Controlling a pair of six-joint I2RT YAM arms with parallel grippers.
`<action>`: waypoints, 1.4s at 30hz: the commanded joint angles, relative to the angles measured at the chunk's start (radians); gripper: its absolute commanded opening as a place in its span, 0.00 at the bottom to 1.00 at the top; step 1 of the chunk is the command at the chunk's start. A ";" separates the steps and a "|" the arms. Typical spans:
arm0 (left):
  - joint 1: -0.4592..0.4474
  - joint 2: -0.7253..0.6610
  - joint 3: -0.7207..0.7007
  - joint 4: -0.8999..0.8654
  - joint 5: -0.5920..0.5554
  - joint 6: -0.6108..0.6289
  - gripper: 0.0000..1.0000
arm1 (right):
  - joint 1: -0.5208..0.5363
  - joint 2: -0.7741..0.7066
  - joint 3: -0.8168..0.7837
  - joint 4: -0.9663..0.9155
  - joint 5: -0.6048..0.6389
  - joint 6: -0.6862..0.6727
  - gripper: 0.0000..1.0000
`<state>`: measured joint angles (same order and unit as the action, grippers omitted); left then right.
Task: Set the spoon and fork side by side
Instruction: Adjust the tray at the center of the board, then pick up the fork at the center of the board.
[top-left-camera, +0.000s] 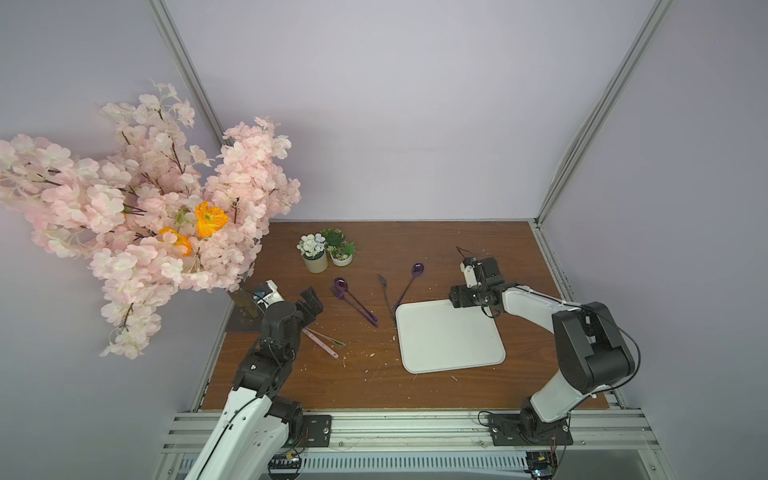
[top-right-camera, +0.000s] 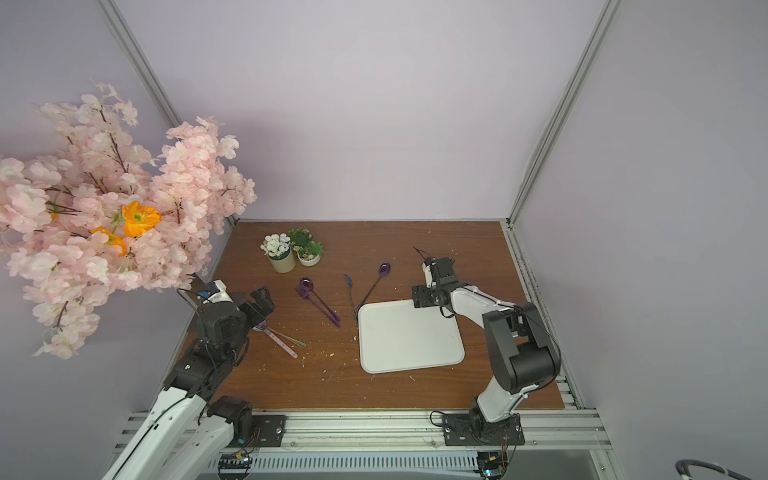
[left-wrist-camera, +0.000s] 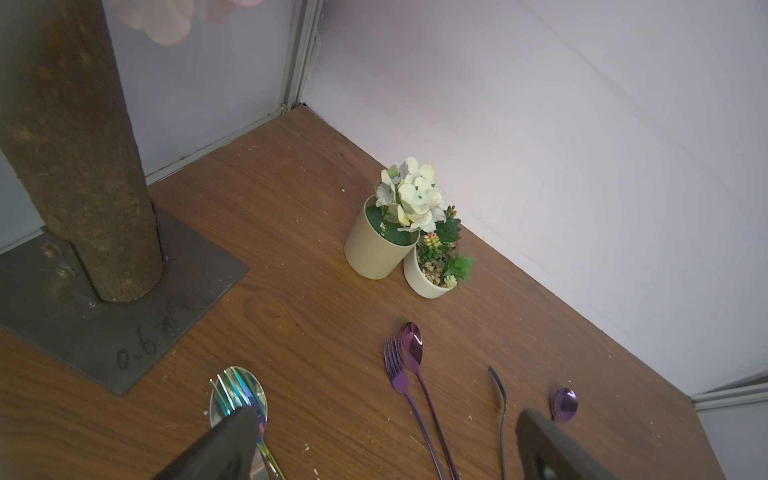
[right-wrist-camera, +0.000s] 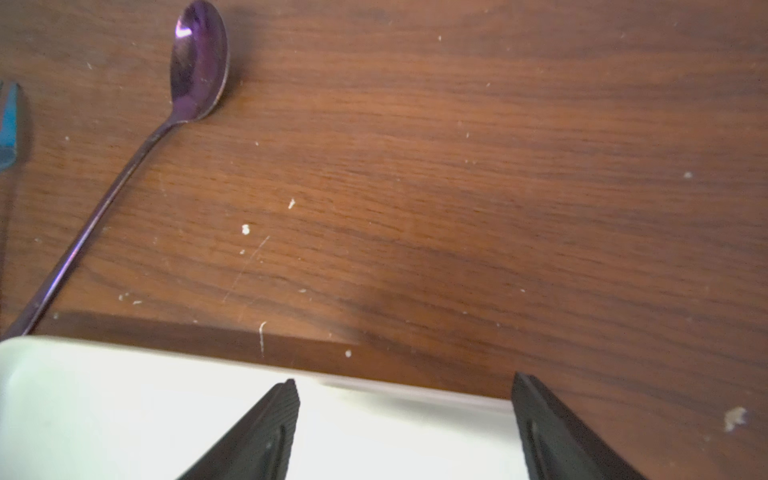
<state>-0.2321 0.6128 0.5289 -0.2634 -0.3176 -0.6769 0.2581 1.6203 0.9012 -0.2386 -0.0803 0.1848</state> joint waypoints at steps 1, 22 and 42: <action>-0.007 0.034 0.008 -0.027 0.008 -0.046 0.99 | 0.009 -0.063 0.019 -0.022 0.052 -0.033 0.85; 0.048 0.168 -0.051 -0.156 0.091 -0.258 0.93 | 0.225 -0.329 0.075 -0.017 0.247 -0.138 0.95; 0.056 0.095 -0.056 -0.152 0.017 -0.205 0.99 | 0.534 0.198 0.428 -0.067 -0.069 -0.127 0.51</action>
<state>-0.1879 0.7712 0.4587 -0.3962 -0.2394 -0.9245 0.7536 1.7542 1.2694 -0.2852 -0.1406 0.0513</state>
